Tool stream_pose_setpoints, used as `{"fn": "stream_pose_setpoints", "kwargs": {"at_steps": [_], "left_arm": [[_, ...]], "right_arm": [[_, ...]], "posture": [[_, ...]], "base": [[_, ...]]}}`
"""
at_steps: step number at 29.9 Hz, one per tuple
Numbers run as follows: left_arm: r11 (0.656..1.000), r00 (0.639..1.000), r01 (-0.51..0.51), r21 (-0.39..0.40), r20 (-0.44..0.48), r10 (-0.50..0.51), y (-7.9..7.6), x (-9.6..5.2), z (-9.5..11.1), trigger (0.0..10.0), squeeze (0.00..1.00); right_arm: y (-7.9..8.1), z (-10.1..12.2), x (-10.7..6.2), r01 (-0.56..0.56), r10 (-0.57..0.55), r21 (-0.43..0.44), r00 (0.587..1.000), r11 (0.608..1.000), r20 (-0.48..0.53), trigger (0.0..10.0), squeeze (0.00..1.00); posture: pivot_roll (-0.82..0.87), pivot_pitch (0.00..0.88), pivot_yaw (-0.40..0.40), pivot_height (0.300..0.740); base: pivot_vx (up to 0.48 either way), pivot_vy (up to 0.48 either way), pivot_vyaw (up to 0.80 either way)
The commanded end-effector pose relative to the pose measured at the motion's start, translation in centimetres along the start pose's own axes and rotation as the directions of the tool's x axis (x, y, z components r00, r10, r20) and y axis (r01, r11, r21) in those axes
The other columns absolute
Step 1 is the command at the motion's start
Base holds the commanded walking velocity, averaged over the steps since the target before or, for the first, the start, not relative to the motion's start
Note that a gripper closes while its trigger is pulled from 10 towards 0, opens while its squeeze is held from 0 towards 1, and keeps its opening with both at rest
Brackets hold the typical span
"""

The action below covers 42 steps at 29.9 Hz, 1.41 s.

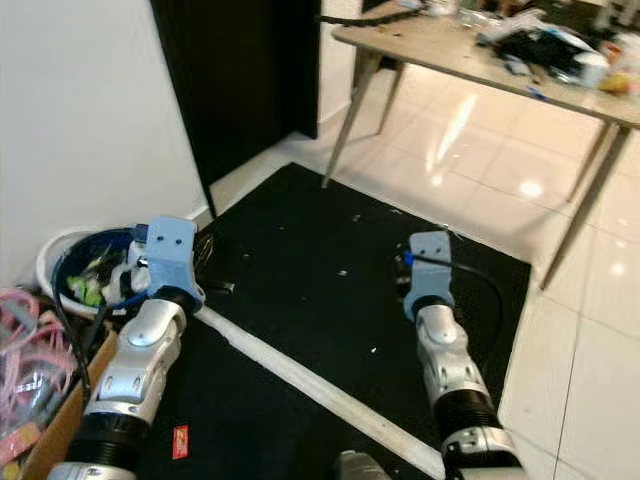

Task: Picking trash to rubbish bin

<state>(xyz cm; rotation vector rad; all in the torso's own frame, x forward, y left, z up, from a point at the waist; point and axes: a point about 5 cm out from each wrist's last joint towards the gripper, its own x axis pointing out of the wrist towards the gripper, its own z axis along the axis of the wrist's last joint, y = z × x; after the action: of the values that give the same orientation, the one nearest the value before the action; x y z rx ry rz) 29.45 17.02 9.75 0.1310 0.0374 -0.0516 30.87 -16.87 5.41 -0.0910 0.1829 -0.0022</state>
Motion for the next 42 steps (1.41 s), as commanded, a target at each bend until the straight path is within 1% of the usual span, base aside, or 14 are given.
{"fn": "stream_pose_setpoints", "kwargs": {"at_steps": [1,13,15,17,18,19,20,22,23,24,25,27,30,42], "left_arm": [[1.000,1.000,0.008,0.010,-0.003,-0.008,-0.1,0.0,-0.1,10.0,0.00],[1.000,1.000,0.017,0.009,-0.003,-0.017,-0.3,0.1,-0.1,10.0,0.00],[1.000,1.000,0.024,0.008,-0.007,-0.024,-0.4,0.1,-0.1,10.0,0.00],[0.999,0.999,0.032,0.006,-0.010,-0.031,-0.5,0.1,-0.1,10.0,0.00],[0.999,0.999,0.046,0.001,-0.015,-0.046,-0.6,0.1,-0.2,10.0,0.00],[0.999,0.999,0.046,0.001,-0.015,-0.046,-0.6,0.1,-0.2,10.0,0.00],[0.998,0.998,0.055,-0.002,-0.018,-0.055,-0.7,0.1,-0.2,10.0,0.00],[0.997,0.997,0.075,-0.008,-0.019,-0.076,-0.9,0.1,-0.2,10.0,0.00],[0.997,0.997,0.075,-0.008,-0.019,-0.076,-0.9,0.1,-0.2,10.0,0.00],[0.996,0.996,0.092,-0.020,-0.012,-0.092,-1.3,0.1,-0.1,10.0,0.00],[0.996,0.996,0.092,-0.020,-0.012,-0.092,-1.3,0.1,-0.1,10.0,0.00],[0.994,0.995,0.100,-0.036,0.023,-0.099,-1.6,0.1,0.5,10.0,0.00],[0.996,0.996,0.086,-0.034,0.041,-0.085,-1.6,0.2,0.8,10.0,0.00],[0.999,0.998,0.053,-0.012,0.043,-0.052,-0.9,0.4,0.8,10.0,0.00]], "right_arm": [[-0.1,-0.2,0.0,0.008,-0.008,0.003,1.000,1.000,-0.012,10.0,0.00],[-0.1,0.1,0.0,0.009,-0.009,-0.004,1.000,1.000,-0.002,10.0,0.00],[-0.2,0.4,0.0,0.010,-0.010,0.001,1.000,1.000,0.025,10.0,0.00],[-0.1,1.3,-0.1,0.002,-0.002,0.006,0.996,1.000,0.084,10.0,0.00],[0.3,2.6,-0.3,-0.027,0.023,0.020,0.983,0.999,0.181,10.0,0.00],[0.3,2.6,-0.3,-0.027,0.023,0.020,0.983,0.999,0.181,10.0,0.00],[0.4,3.2,-0.3,-0.038,0.034,0.015,0.975,0.999,0.222,10.0,0.00],[0.7,4.0,-0.4,-0.062,0.055,0.019,0.961,0.998,0.272,10.0,0.00],[0.7,4.0,-0.4,-0.062,0.055,0.019,0.961,0.998,0.272,10.0,0.00],[1.2,4.6,-0.5,-0.091,0.086,-0.001,0.947,0.996,0.310,10.0,0.00],[1.2,4.6,-0.5,-0.091,0.086,-0.001,0.947,0.996,0.310,10.0,0.00],[1.4,4.8,-0.5,-0.104,0.104,-0.015,0.941,0.994,0.321,10.0,0.00],[1.4,4.8,-0.5,-0.102,0.101,-0.013,0.943,0.995,0.318,10.0,0.00],[1.1,4.5,-0.5,-0.098,0.097,-0.013,0.946,0.995,0.309,10.0,0.00]], "posture": [[0.05,0.003,-0.025,0.740],[0.05,0.005,-0.028,0.740],[0.05,0.006,-0.029,0.740],[0.05,0.006,-0.029,0.740],[0.05,0.009,-0.029,0.740],[0.05,0.009,-0.029,0.740],[0.04,0.011,-0.029,0.740],[0.04,0.012,-0.028,0.740],[0.04,0.012,-0.028,0.740],[0.04,0.014,-0.029,0.740],[0.04,0.014,-0.029,0.740],[0.05,0.016,-0.031,0.740],[0.05,0.017,-0.032,0.740],[0.05,0.022,-0.031,0.740]], "base": [[0.000,0.000,-0.80],[0.000,0.000,-0.80],[0.000,0.000,-0.80],[0.000,0.000,-0.80],[0.000,0.000,-0.63],[0.000,0.000,-0.63],[0.000,0.000,-0.51],[0.000,0.000,-0.26],[0.000,0.000,0.00],[0.000,0.000,0.00],[0.000,0.000,0.00],[0.000,0.000,0.00],[0.000,0.000,0.00],[0.000,0.000,0.00]]}}
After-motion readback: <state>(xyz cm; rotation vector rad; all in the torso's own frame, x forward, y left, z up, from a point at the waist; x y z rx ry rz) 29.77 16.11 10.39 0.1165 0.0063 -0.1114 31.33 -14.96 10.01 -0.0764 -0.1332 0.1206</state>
